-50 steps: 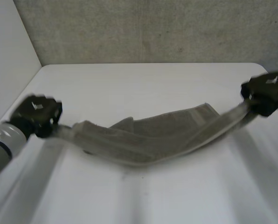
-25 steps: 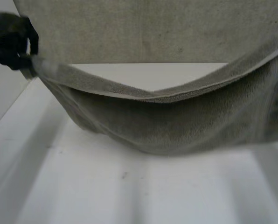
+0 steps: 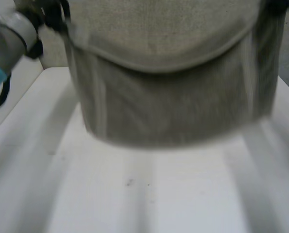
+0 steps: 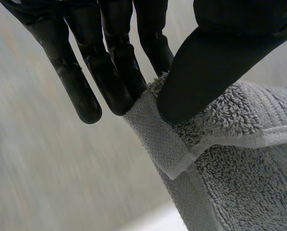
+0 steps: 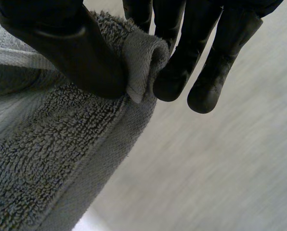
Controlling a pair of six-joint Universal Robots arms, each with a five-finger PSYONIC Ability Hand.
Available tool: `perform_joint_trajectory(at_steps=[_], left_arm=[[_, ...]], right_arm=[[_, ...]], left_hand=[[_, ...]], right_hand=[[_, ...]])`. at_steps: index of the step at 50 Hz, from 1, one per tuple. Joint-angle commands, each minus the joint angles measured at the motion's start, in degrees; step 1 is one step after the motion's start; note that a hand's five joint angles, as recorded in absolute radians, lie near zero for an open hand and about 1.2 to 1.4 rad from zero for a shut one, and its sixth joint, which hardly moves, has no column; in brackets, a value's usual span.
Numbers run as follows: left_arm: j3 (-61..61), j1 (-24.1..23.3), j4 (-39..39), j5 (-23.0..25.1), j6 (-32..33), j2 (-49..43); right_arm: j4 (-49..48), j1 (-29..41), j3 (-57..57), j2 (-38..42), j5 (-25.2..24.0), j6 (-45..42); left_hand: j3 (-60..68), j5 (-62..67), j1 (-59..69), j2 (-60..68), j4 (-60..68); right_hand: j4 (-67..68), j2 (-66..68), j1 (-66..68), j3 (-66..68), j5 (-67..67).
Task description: Fold the towel.
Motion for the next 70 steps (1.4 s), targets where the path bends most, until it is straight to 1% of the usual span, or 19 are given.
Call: perform_joint_trajectory(at_steps=[1, 6, 8, 11, 13, 14, 18, 26, 33, 41, 43, 46, 49, 51, 56, 62, 65, 67, 70], left_arm=[[7.3, 0.2, 10.7, -2.9, -12.3, 1.1], [1.9, 0.3, 9.4, -2.5, -14.3, 1.9], [-5.6, 0.4, 8.9, -1.8, -14.2, 2.3], [-10.1, 0.5, 9.0, -1.1, -14.1, 2.6], [-19.1, 0.9, 9.6, 1.0, -12.4, 2.7], [-19.1, 0.9, 9.6, 1.1, -12.4, 2.7], [-32.1, 1.6, 14.0, 2.8, -5.6, 2.1], [-48.9, 2.0, 25.2, 3.2, 4.8, 0.2], [-53.6, 2.6, 26.4, 3.1, 7.5, 1.0], [-59.3, 7.8, 19.5, 3.4, 7.7, 12.5], [-63.0, 9.7, 16.4, 4.2, 7.7, 18.2], [-65.3, 10.2, 15.0, 5.3, 8.0, 21.0], [-70.0, 10.8, 12.0, 8.0, 9.1, 26.7], [-75.6, 13.2, 9.0, 10.5, 11.4, 33.6], [-83.1, 16.9, 7.3, 13.5, 15.9, 40.6], [-85.7, 16.5, 7.5, 14.8, 17.8, 40.6], [-84.1, 14.4, 8.0, 14.5, 17.5, 35.8], [-80.1, 10.2, 8.7, 13.6, 17.1, 29.6], [-75.6, 7.3, 9.2, 11.4, 16.6, 24.6]], right_arm=[[-12.1, 0.7, -2.5, -3.4, 0.8, 10.5], [-8.2, 0.6, 6.2, -6.8, -1.1, 10.0], [-4.9, 0.6, 13.3, -8.6, -3.9, 8.1], [-3.7, 0.7, 17.1, -9.1, -5.5, 6.2], [-2.6, 0.7, 25.5, -9.6, -7.1, 0.9], [-2.6, 0.7, 25.6, -9.6, -7.1, 0.8], [-3.2, 0.7, 38.4, -9.5, -8.2, -7.2], [-8.1, 0.7, 50.7, -3.8, -6.8, -14.4], [-8.0, -0.6, 54.8, -5.5, -4.7, -14.1], [-5.9, -7.1, 62.4, -17.8, -5.0, -14.1], [-2.7, -9.8, 65.9, -23.5, -5.3, -15.1], [-0.7, -11.2, 67.9, -26.0, -5.7, -15.6], [3.1, -15.2, 72.3, -29.5, -6.3, -18.8], [6.5, -18.5, 77.6, -32.1, -7.3, -24.8], [9.2, -21.3, 83.4, -38.3, -10.5, -31.7], [8.2, -21.9, 83.9, -38.3, -14.2, -31.5], [6.6, -21.6, 82.7, -34.5, -14.7, -30.3], [5.1, -21.0, 79.7, -30.1, -13.4, -28.2], [4.7, -20.7, 78.2, -28.5, -12.6, -26.8]], left_hand=[[10.3, 11.3, 12.2, 10.3, 10.2], [10.3, 11.3, 12.2, 10.3, 10.2], [10.3, 11.3, 12.2, 10.3, 10.2], [10.3, 11.3, 12.2, 10.3, 10.2], [10.3, 11.3, 12.2, 10.3, 10.2], [10.3, 11.3, 12.2, 10.3, 10.2], [10.3, 11.3, 12.2, 10.3, 10.2], [10.3, 11.3, 12.2, 10.3, 10.2], [10.3, 11.3, 12.2, 10.3, 10.2], [10.3, 11.3, 12.2, 10.3, 10.2], [10.3, 11.3, 12.2, 10.3, 10.2], [10.3, 11.3, 12.2, 10.3, 10.2], [10.3, 11.3, 12.2, 10.3, 10.2], [10.3, 11.3, 12.2, 10.3, 10.2], [10.3, 11.3, 12.2, 10.3, 10.2], [10.3, 11.3, 12.2, 10.3, 10.2], [10.3, 11.3, 12.2, 10.3, 10.2], [10.3, 11.3, 12.2, 10.3, 10.2], [10.3, 11.3, 12.2, 10.3, 10.2]], right_hand=[[2.7, 5.1, 3.8, 2.7, 3.7], [2.7, 5.1, 3.8, 2.7, 3.7], [2.7, 5.1, 3.8, 2.7, 3.7], [2.7, 5.1, 3.8, 2.7, 3.7], [2.7, 5.1, 3.8, 2.7, 3.7], [2.7, 5.1, 3.8, 2.7, 3.7], [2.7, 5.1, 3.8, 2.7, 3.7], [2.7, 5.1, 3.8, 2.7, 3.7], [2.7, 5.1, 3.8, 2.7, 3.7], [2.7, 5.1, 3.8, 2.7, 3.7], [2.7, 5.1, 3.8, 2.7, 3.7], [2.7, 5.1, 3.8, 2.7, 3.7], [2.7, 5.1, 3.8, 2.7, 3.7], [2.7, 5.1, 3.8, 2.7, 3.7], [2.7, 5.1, 3.8, 2.7, 3.7], [2.7, 5.1, 3.8, 2.7, 3.7], [2.7, 5.1, 3.8, 2.7, 3.7], [2.7, 5.1, 3.8, 2.7, 3.7], [2.7, 5.1, 3.8, 2.7, 3.7]])
